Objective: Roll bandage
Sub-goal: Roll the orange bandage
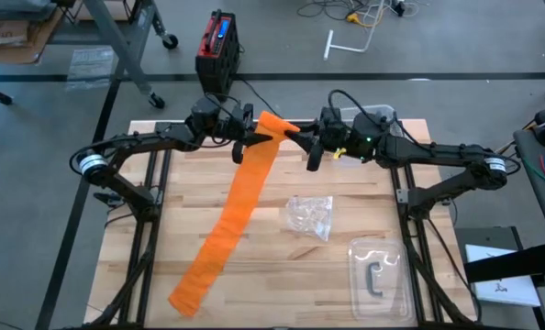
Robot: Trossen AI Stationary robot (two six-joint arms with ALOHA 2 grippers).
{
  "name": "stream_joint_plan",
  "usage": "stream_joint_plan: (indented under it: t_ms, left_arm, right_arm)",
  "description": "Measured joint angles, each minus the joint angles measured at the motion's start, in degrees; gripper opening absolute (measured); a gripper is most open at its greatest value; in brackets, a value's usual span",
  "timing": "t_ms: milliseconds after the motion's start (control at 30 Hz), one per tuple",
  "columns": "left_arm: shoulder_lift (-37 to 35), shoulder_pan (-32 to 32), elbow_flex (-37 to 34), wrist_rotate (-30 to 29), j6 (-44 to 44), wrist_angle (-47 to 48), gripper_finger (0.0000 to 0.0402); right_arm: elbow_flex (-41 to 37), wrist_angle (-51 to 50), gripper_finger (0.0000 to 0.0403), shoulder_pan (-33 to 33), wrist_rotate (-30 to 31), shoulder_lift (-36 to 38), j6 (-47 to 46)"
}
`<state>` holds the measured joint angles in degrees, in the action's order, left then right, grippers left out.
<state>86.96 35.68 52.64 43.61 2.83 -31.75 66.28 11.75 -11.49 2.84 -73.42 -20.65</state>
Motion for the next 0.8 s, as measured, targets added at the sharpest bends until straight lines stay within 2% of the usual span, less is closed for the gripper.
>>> stream_joint_plan:
  t_ms: [233,567,667,800]
  left_arm:
    - [0.0,-0.41,-0.15,-0.17,-0.3,0.35,0.0]
    - [-2.48,-0.39,0.53,3.47,4.3,0.28,0.0002]
    - [-3.67,-0.39,0.53,3.87,4.52,0.28,0.0024]
    - [-4.46,-0.31,0.48,2.04,2.56,1.46,0.0076]
  right_arm:
    - [0.0,1.21,0.0064,-0.92,-0.42,0.2,-1.74]
    - [0.0,0.82,0.0068,-0.91,2.24,0.56,11.19]
    - [0.02,0.68,0.0062,-0.91,2.92,0.56,14.44]
    - [0.09,0.65,0.0062,-0.87,2.99,0.67,15.76]
